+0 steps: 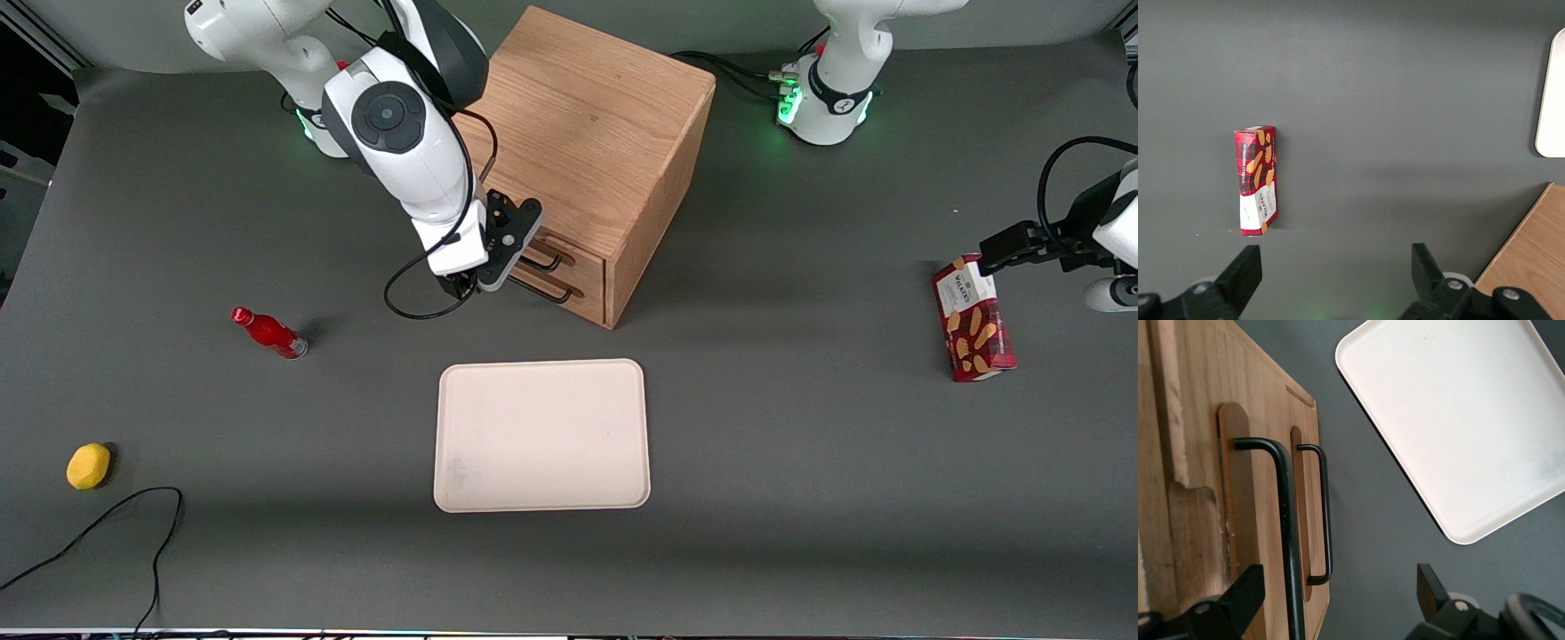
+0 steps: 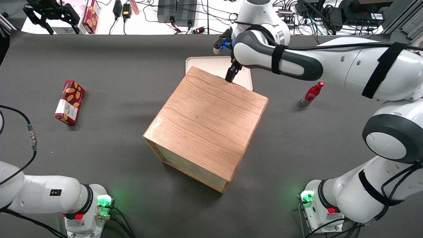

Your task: Open upper drawer

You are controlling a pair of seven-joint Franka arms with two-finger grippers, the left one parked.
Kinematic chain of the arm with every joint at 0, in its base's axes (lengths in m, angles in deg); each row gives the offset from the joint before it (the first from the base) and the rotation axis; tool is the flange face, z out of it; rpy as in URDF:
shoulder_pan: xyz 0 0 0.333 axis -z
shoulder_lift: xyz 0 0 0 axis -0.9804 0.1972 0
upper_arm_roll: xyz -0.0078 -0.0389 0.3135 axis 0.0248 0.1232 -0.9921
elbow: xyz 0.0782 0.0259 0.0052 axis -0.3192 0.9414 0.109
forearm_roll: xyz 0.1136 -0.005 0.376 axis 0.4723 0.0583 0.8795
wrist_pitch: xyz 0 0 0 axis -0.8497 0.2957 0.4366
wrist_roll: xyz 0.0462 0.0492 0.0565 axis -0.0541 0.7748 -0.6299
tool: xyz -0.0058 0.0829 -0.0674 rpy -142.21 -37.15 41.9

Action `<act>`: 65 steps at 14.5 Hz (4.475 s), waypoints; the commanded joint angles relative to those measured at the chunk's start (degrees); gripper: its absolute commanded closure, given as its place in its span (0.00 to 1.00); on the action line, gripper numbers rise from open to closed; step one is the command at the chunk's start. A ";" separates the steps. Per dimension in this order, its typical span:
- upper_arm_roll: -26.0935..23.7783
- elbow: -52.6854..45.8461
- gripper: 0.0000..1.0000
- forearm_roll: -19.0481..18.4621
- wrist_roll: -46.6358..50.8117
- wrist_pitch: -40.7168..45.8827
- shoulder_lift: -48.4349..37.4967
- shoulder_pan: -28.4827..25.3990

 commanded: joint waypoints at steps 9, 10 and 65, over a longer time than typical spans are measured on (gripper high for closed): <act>0.68 3.51 0.00 0.81 -1.73 -2.83 -0.87 -0.03; 0.68 3.51 0.00 0.81 -1.73 -2.84 -0.78 0.06; 0.59 -10.82 0.00 -2.70 -14.38 -3.10 10.91 10.52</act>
